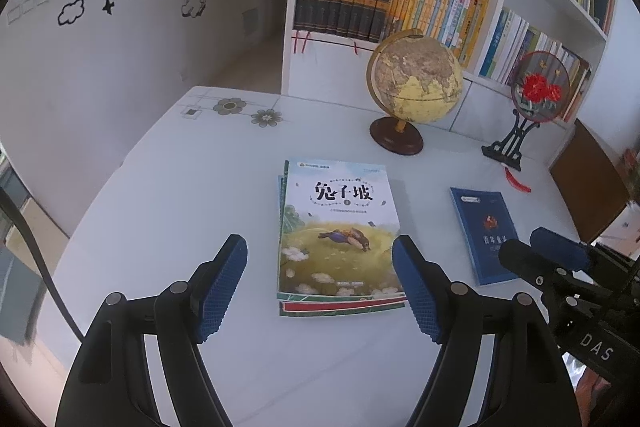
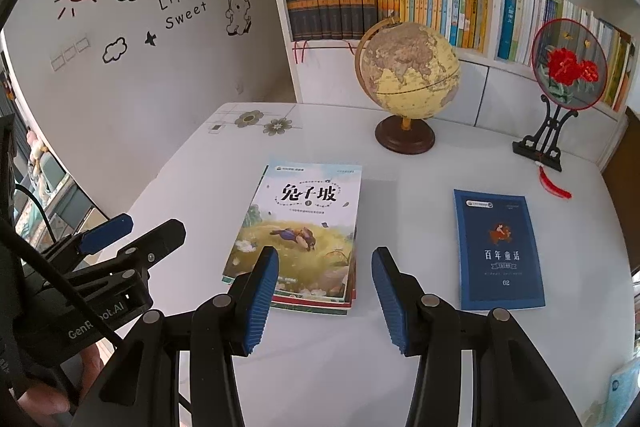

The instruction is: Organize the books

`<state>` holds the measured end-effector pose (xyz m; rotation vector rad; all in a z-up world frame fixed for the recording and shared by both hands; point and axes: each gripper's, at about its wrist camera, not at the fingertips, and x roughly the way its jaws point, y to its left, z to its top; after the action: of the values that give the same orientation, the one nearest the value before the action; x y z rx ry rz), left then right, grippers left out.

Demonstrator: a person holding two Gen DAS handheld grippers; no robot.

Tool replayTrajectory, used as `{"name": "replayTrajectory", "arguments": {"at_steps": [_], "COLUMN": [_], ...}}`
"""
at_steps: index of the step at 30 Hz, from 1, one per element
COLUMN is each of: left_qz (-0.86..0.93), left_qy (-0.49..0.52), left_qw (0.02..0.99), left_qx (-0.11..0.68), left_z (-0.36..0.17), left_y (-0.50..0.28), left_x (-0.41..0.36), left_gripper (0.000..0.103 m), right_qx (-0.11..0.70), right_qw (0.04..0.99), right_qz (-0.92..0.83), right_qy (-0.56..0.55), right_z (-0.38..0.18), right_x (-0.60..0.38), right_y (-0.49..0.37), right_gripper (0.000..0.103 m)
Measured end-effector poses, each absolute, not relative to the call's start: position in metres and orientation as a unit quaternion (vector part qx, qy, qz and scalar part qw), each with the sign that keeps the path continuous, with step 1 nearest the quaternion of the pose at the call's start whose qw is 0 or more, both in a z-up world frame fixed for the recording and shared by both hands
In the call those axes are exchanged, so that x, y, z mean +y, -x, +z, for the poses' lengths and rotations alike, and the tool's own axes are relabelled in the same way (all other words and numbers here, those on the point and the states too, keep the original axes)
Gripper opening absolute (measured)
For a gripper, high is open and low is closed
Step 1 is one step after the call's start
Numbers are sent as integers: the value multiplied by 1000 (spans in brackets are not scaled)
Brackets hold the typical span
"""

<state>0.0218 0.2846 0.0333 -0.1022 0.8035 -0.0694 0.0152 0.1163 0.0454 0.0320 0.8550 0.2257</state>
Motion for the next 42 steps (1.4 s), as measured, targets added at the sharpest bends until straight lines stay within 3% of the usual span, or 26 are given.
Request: {"name": "replayTrajectory", "arguments": {"at_steps": [12, 21, 42], "left_qz": [0, 14, 18], "left_qy": [-12, -17, -5], "left_qw": [919, 916, 903], "left_qx": [395, 400, 430], "left_z": [28, 27, 17], "left_y": [-17, -16, -18], "left_x": [278, 282, 284], "left_gripper": [74, 80, 80], "right_qx": [423, 425, 435], "right_qw": [899, 897, 892], "right_qz": [115, 121, 123], "right_qy": [-18, -12, -18], "right_z": [41, 40, 32], "right_x": [120, 126, 124], "right_y": [-15, -13, -13], "right_gripper": [47, 47, 48]}}
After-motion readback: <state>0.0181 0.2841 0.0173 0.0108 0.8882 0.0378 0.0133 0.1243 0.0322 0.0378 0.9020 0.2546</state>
